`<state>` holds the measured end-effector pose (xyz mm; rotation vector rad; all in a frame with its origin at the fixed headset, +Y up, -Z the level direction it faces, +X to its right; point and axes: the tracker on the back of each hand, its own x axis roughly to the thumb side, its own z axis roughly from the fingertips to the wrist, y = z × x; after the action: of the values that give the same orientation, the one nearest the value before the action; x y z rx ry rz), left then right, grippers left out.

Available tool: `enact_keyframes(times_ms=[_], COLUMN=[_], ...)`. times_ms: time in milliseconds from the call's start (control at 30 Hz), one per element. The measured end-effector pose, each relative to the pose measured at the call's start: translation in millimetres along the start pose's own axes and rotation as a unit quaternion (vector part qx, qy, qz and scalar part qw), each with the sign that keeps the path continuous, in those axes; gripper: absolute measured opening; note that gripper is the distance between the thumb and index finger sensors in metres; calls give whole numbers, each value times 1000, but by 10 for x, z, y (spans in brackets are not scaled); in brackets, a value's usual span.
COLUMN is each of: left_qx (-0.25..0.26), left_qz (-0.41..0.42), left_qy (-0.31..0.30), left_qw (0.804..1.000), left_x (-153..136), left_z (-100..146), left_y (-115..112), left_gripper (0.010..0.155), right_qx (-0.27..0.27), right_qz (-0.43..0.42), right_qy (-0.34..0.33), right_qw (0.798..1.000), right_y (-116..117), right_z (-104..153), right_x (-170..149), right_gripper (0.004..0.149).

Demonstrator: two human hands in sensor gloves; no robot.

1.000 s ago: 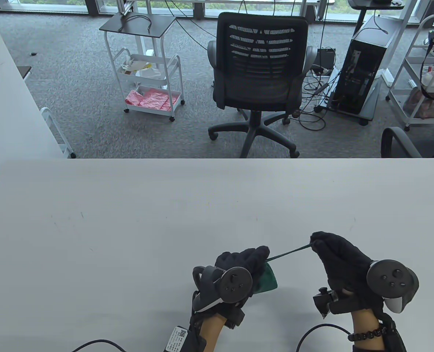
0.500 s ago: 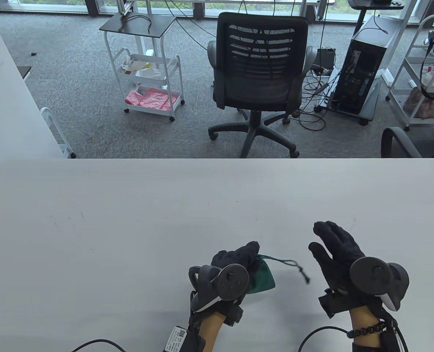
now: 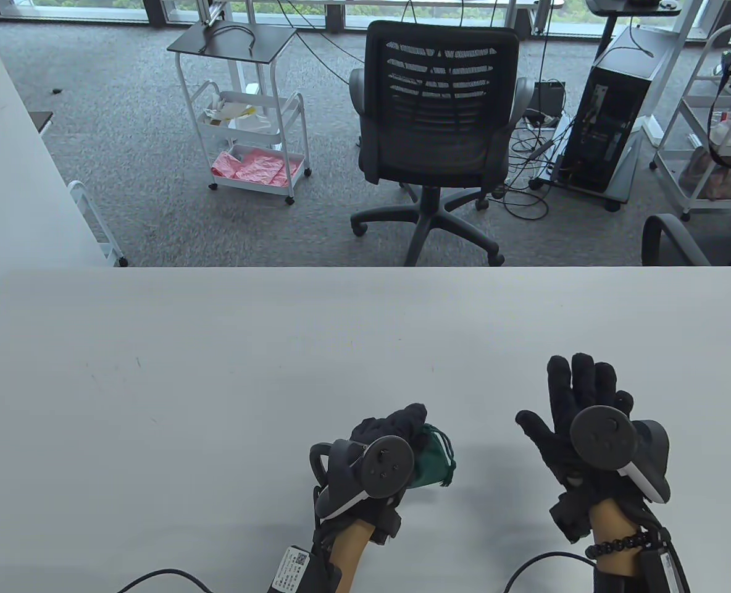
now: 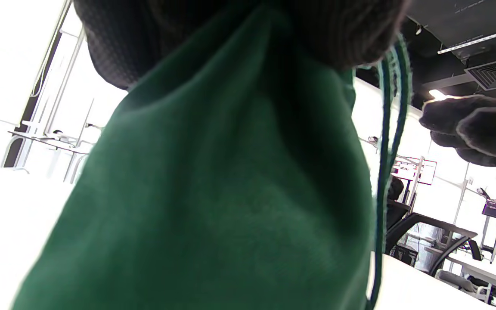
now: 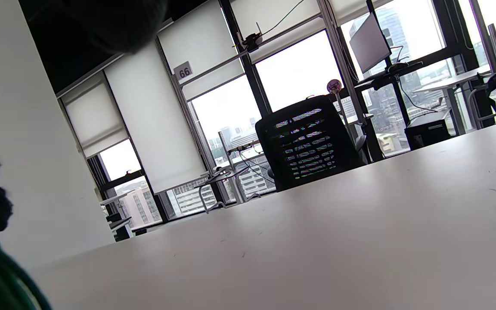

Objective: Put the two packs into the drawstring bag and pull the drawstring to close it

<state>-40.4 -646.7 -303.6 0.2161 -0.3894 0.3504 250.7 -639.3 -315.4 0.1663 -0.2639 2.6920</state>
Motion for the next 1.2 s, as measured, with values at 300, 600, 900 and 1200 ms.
enact_keyframes(times_ms=[300,600,900,1200], left_qx=[-27,3,20,-83], left_qz=[-19,-17,-2,-2], left_qy=[0,33,92,42], left_qw=[999,999,996,996], left_x=[22,-276,-729,-683], left_z=[-67,-312,-592,-481], left_y=[16,-22,-83,-432], left_gripper=[52,52,54,54], right_qx=[-7,-9,-9,-4], right_qz=[-15,-18,-18,-42], right_qy=[-7,-6,2,5], right_qw=[1000,1000,1000,999], right_y=[-43,-18,-9,15], right_z=[55,92,104,99], right_x=[-9,-3,0,-5], right_gripper=[85,85,85,85])
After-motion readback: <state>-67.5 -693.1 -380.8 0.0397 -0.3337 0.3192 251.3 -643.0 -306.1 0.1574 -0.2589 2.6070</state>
